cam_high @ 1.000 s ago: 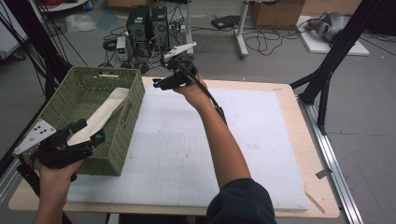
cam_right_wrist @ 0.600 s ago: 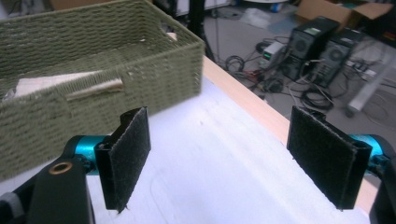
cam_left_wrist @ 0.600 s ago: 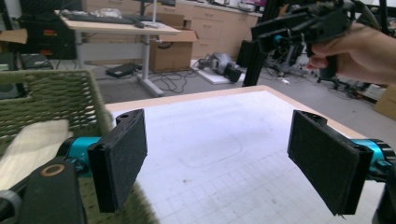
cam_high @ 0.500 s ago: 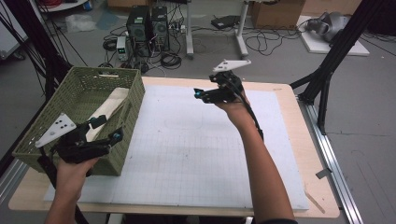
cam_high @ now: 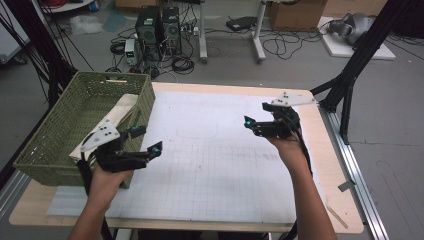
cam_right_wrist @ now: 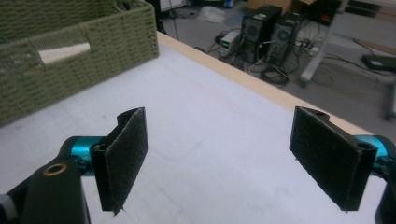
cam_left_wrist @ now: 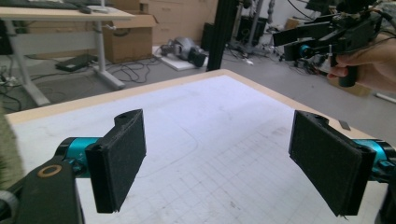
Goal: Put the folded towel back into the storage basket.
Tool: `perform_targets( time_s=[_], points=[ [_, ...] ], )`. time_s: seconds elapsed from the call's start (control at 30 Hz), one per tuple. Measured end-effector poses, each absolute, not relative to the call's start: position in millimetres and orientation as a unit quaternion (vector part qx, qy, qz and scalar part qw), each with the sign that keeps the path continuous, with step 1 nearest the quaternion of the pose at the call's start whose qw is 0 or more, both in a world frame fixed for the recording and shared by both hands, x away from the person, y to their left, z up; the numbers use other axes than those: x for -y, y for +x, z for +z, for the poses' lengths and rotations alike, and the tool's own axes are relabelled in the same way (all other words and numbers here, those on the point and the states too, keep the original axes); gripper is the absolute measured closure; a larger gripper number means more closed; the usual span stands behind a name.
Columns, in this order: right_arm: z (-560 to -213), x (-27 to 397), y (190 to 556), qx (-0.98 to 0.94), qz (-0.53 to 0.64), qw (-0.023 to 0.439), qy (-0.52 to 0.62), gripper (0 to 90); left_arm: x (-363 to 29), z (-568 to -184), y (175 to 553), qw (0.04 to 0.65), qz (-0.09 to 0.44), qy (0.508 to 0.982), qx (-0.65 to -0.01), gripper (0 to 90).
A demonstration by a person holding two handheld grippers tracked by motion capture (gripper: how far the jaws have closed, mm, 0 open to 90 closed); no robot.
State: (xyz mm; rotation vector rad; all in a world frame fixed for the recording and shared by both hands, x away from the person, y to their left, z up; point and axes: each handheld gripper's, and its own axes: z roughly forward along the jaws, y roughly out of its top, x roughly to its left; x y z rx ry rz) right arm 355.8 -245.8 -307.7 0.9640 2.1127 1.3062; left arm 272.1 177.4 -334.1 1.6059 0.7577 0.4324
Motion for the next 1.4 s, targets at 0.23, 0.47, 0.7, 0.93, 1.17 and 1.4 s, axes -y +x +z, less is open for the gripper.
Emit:
perform_targets(
  time_s=[0.23, 0.47, 0.7, 0.93, 1.17, 1.4],
  points=[
    [-332.4, 280.2, 326.8, -0.757, 0.466, 0.242, 0.389, 17.3, -146.4, -349.8, 275.4, 0.609, 0.167, 0.715, -0.299, 19.8],
    [-349.6, 306.5, 297.8, -0.750, 0.452, 0.263, 0.405, 17.2, -124.8, -367.6, 279.8, 0.598, 0.153, 0.733, -0.285, 20.4],
    [-375.2, 327.3, 273.3, -0.735, 0.446, 0.280, 0.427, 16.7, -118.2, -390.3, 281.1, 0.585, 0.148, 0.743, -0.290, 20.5],
    [-408.0, 344.2, 258.5, -0.726, 0.440, 0.271, 0.453, 16.7, -117.1, -407.4, 276.4, 0.572, 0.158, 0.752, -0.286, 21.7],
    [-422.6, 344.5, 250.3, -0.731, 0.432, 0.281, 0.447, 16.7, -120.9, -416.7, 272.0, 0.577, 0.173, 0.747, -0.281, 22.1],
    [-424.2, 342.2, 246.6, -0.734, 0.431, 0.288, 0.439, 16.7, -120.8, -423.8, 272.9, 0.573, 0.170, 0.747, -0.290, 22.0]
  ],
)
